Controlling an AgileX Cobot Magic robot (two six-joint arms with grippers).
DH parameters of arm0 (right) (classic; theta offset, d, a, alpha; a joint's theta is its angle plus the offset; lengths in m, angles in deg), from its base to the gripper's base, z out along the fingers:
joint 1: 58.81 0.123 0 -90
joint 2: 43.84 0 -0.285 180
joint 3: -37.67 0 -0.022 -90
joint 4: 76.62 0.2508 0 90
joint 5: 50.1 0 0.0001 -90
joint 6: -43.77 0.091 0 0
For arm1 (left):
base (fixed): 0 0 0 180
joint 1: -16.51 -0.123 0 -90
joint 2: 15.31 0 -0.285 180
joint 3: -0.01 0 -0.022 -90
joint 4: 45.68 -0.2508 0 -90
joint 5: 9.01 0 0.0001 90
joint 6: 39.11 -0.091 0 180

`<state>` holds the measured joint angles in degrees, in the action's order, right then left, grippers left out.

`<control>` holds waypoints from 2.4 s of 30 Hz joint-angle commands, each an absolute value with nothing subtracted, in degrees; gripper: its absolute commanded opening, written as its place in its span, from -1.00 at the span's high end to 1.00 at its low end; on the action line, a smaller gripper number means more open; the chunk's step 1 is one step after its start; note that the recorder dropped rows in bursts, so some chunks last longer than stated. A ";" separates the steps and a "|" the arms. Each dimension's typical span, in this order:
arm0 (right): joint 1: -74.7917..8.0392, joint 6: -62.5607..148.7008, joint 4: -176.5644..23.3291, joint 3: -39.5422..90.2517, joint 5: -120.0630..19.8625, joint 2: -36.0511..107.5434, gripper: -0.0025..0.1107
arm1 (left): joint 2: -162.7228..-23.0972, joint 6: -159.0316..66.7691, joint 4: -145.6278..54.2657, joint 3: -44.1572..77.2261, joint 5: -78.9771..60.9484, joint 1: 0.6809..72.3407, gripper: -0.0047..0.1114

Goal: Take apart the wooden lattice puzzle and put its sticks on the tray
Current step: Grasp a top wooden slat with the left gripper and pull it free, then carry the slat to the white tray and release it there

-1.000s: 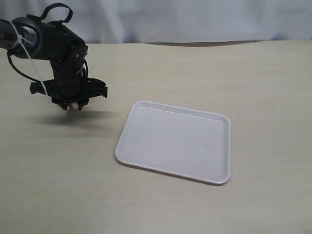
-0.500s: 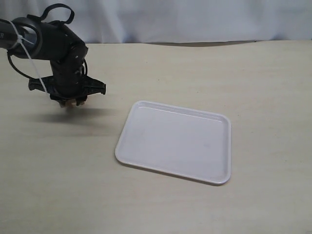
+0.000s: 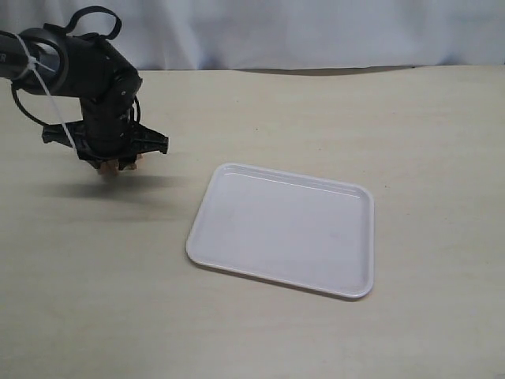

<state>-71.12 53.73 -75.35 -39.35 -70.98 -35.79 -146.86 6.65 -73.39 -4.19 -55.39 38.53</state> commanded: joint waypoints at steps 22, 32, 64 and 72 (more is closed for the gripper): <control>-71.30 53.46 -75.83 -39.54 -70.98 -36.05 0.88 | -150.00 5.07 -74.31 -4.13 -57.46 38.58 0.30; -71.30 53.46 -75.83 -39.54 -70.98 -36.05 0.88 | -149.13 5.07 -74.03 -4.13 -54.49 38.58 0.30; -71.30 53.46 -75.83 -39.54 -70.98 -36.05 0.88 | -143.95 -6.54 -69.36 -4.13 -57.16 38.58 0.92; -71.30 53.46 -75.83 -39.54 -70.98 -36.05 0.88 | -139.67 -7.83 -69.05 -4.13 -57.69 38.58 0.92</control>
<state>-71.12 53.73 -75.35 -39.35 -71.07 -35.79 -141.69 -7.51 -69.51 -4.19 -57.48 38.53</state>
